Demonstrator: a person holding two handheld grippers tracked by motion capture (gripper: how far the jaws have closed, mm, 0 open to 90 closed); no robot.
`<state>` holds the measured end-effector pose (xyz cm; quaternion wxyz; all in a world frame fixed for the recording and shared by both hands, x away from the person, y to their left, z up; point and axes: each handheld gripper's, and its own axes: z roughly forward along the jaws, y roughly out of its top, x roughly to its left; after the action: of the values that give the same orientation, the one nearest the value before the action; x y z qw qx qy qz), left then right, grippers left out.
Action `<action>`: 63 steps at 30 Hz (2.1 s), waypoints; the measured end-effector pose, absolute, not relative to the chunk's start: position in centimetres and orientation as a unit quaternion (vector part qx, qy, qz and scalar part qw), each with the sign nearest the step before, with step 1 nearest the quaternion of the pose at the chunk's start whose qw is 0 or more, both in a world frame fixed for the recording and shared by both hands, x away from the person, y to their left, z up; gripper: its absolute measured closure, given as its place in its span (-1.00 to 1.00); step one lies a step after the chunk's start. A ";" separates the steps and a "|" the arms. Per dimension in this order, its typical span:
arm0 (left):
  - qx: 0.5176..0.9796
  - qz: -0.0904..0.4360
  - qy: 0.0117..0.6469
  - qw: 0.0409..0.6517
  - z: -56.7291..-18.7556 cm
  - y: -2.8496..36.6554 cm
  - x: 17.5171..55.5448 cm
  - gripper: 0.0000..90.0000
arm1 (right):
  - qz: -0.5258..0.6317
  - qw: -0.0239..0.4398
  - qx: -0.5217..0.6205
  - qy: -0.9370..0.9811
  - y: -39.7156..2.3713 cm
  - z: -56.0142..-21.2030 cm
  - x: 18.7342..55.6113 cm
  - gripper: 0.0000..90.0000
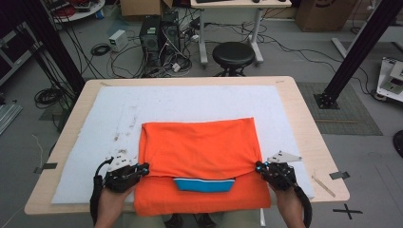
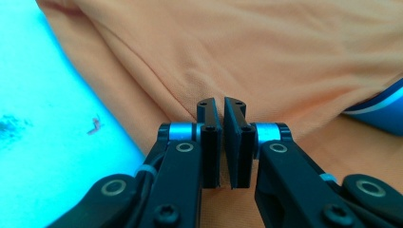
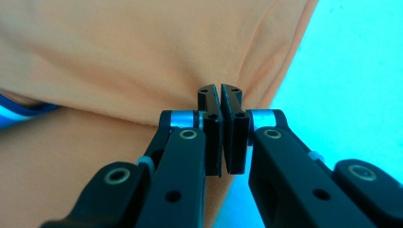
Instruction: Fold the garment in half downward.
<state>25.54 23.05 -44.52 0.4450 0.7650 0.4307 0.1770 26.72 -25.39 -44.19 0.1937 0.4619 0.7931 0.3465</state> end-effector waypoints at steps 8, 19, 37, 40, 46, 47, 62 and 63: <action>0.760 0.184 0.429 0.452 -44.3 22.8 25.1 0.48 | 0.345 0.190 0.459 0.796 -25.4 -44.4 26.9 0.97; 0.777 0.219 0.430 0.405 -45.4 21.6 25.3 0.87 | 0.342 0.192 0.454 0.800 -25.3 -44.5 26.9 0.97; 0.752 0.160 0.388 0.507 -41.5 24.3 21.5 0.89 | 0.398 0.197 0.421 0.791 -27.0 -40.7 24.0 0.98; 0.755 0.150 0.381 0.512 -41.6 24.5 20.6 0.89 | 0.399 0.194 0.415 0.794 -27.0 -40.1 22.9 0.98; 0.760 0.135 0.378 0.511 -41.9 25.0 19.9 0.88 | 0.402 0.187 0.409 0.798 -27.2 -40.2 21.4 0.98; 0.759 0.136 0.377 0.513 -42.0 25.0 19.9 0.87 | 0.402 0.182 0.410 0.798 -27.2 -40.4 21.4 0.96; 0.708 0.173 0.425 0.537 -41.4 25.7 29.5 -0.28 | 0.417 0.216 0.457 0.756 -27.4 -40.9 28.7 -0.17; 0.707 0.173 0.430 0.534 -41.4 25.7 30.3 -0.30 | 0.416 0.218 0.459 0.754 -27.5 -40.9 29.4 -0.18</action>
<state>30.30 25.73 -41.43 0.5339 0.7069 0.4304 0.1731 29.36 -27.46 -40.91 0.2176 0.4586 0.7545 0.4161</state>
